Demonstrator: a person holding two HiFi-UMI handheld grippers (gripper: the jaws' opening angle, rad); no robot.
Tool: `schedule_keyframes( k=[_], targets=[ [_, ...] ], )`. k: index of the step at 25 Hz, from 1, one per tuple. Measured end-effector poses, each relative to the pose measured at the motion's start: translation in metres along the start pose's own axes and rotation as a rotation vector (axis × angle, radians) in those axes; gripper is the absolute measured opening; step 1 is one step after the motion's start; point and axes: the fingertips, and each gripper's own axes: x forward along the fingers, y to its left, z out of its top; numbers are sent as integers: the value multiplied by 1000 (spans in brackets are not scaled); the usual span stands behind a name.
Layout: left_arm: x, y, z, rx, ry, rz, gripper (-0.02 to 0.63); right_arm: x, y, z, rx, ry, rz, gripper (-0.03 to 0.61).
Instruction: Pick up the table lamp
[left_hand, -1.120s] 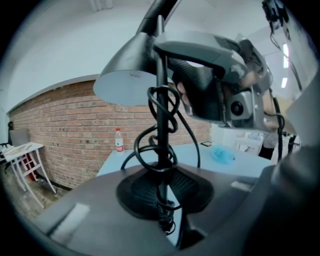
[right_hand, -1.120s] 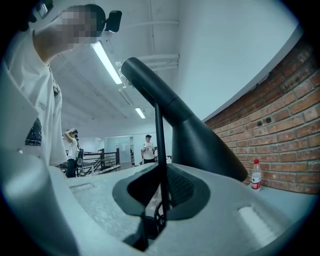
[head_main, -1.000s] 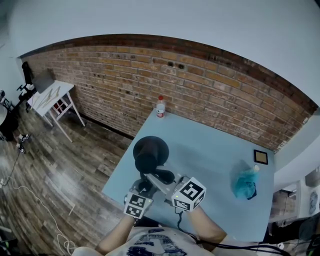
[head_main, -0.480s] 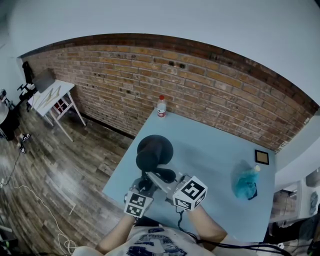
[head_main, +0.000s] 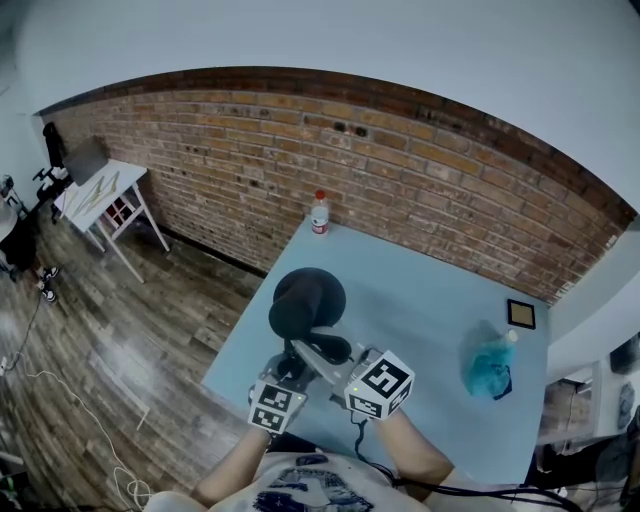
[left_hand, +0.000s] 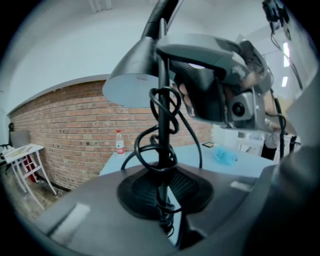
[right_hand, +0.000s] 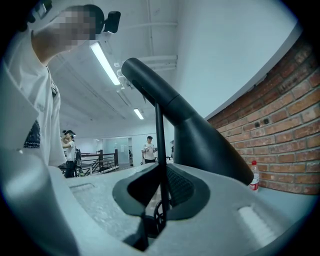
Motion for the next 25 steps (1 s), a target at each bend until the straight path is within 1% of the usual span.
schedule_keyframes(
  k=[11, 25],
  targets=[
    [6, -4, 5, -5, -3, 1, 35, -5, -4, 3, -17, 4, -3, 35],
    [14, -6, 7, -6, 5, 1, 35, -10, -13, 3, -9, 4, 0, 34]
  ],
)
